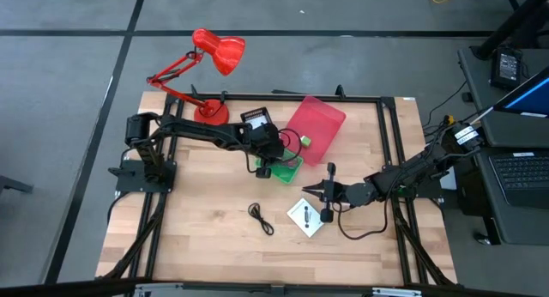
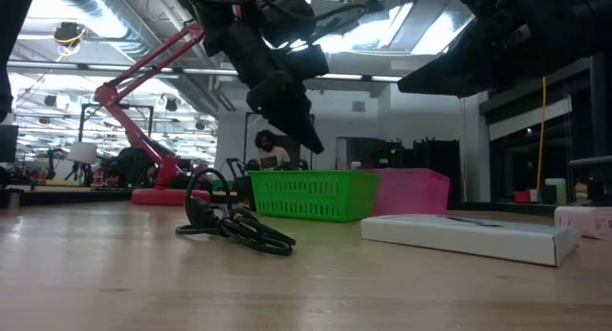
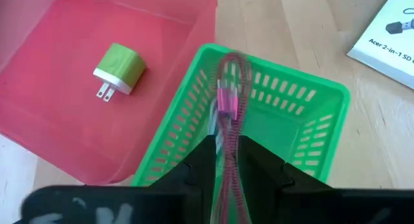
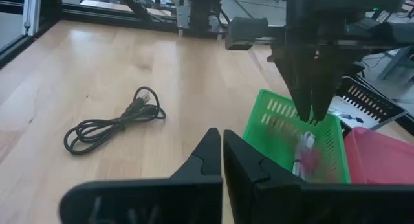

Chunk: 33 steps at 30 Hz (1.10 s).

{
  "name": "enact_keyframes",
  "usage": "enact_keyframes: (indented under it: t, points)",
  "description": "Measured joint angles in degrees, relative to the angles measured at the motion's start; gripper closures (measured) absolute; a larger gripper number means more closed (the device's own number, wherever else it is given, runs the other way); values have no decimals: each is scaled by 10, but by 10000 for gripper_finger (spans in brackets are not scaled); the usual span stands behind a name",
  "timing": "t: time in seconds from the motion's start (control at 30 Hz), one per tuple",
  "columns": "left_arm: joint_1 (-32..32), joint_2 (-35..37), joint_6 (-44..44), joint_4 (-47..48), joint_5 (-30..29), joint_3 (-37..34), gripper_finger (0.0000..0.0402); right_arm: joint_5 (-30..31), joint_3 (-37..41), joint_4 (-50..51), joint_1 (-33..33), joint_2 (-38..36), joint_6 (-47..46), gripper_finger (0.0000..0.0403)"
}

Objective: Pick and place items into bin
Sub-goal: Put the purple charger cable into the green bin, then put the white charger adapter into the red bin

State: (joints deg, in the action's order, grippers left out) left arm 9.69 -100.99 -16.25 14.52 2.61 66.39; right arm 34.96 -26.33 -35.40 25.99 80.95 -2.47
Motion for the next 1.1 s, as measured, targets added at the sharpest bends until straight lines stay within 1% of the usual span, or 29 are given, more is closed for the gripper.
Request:
enact_keyframes:
  t: [0.2, 0.37, 0.6, 0.73, 0.83, 0.9, 1.1]
  points:
    - [0, 0, -1, -7, 0, 0, 318, 0, 0, 0, 0, 0, 0, 402]
    - [-3, 16, -22, -10, -1, 0, 315, 0, 0, 1, 0, 0, 0, 402]
    - [-26, 68, -24, 11, 0, 0, 336, 0, 0, 2, 0, 0, 13, 402]
    - [-43, 115, -27, 66, 12, -7, 358, 0, 0, 2, 0, 0, 9, 402]
    - [-53, 159, 2, 75, 26, -39, 380, 0, 0, 2, 0, 0, -3, 402]
    - [-62, 192, 13, 59, 25, -69, 394, 0, 0, 2, 0, 0, -2, 402]
    - [-93, 283, 43, -36, 24, -190, 399, 0, 0, -5, 0, 0, -4, 402]
